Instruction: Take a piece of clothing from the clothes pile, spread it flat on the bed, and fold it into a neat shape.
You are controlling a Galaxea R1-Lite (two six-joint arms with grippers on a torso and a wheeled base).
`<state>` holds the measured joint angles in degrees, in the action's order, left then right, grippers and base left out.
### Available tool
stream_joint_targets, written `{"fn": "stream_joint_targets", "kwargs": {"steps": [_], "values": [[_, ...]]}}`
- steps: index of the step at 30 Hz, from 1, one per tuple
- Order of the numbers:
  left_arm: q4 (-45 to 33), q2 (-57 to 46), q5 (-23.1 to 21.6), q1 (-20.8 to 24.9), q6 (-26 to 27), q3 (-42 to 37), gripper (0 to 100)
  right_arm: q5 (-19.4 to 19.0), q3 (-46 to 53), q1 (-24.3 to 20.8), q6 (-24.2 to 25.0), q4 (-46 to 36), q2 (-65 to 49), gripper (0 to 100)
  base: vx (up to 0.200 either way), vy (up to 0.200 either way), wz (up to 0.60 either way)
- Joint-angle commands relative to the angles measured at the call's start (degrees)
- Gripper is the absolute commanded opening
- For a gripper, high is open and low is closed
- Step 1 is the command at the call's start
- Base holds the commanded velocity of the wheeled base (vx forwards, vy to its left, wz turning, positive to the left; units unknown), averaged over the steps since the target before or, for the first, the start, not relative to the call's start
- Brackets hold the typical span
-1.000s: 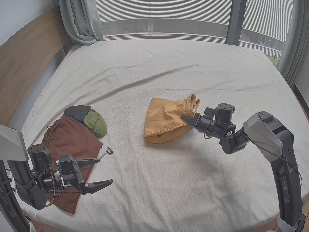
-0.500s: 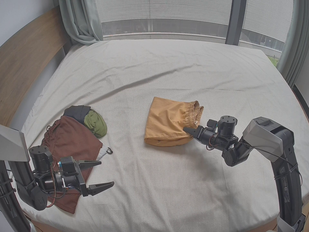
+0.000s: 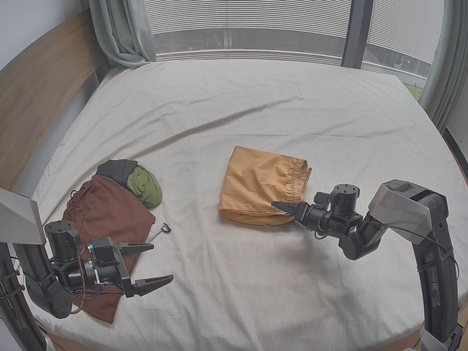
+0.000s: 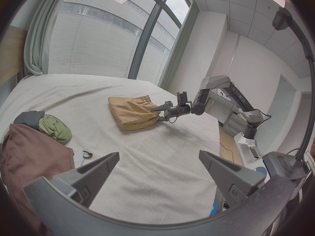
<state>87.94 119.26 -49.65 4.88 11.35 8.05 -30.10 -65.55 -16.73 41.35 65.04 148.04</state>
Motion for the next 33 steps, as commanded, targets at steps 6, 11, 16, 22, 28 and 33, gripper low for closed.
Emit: {"fn": "stream_joint_targets", "kwargs": {"steps": [6, 11, 16, 22, 28, 33], "values": [[0.0, 0.0, 0.1, 0.7, -0.1, 0.0, 100, 0.0, 14.1, -7.2, -4.5, 0.2, -9.8, 100, 0.0, 0.0, 0.0], [0.0, 0.0, 0.1, 0.6, -0.1, 0.0, 100, 0.0, 14.3, -9.7, -4.3, -0.5, -13.8, 100, 0.0, 0.0, 0.0], [0.0, 0.3, 0.2, 0.7, -0.3, 0.0, 100, 0.0, 8.3, -9.4, -2.6, -0.4, -15.4, 100, 0.0, 0.0, 0.0], [0.0, 0.3, 0.2, 0.7, -0.4, 0.6, 100, 0.0, -0.9, -6.0, 0.2, -1.8, -13.1, 100, 0.0, 0.0, 0.0], [0.0, 0.4, 0.2, 0.7, -0.5, 0.6, 100, 0.0, -9.3, -1.9, 0.2, -5.5, -7.0, 100, 0.0, 0.0, 0.0], [0.0, 0.3, 0.2, 0.5, -0.5, 0.7, 100, 0.5, -13.0, 1.1, 0.2, -6.8, -1.8, 100, 0.0, 0.0, 0.0]]}}
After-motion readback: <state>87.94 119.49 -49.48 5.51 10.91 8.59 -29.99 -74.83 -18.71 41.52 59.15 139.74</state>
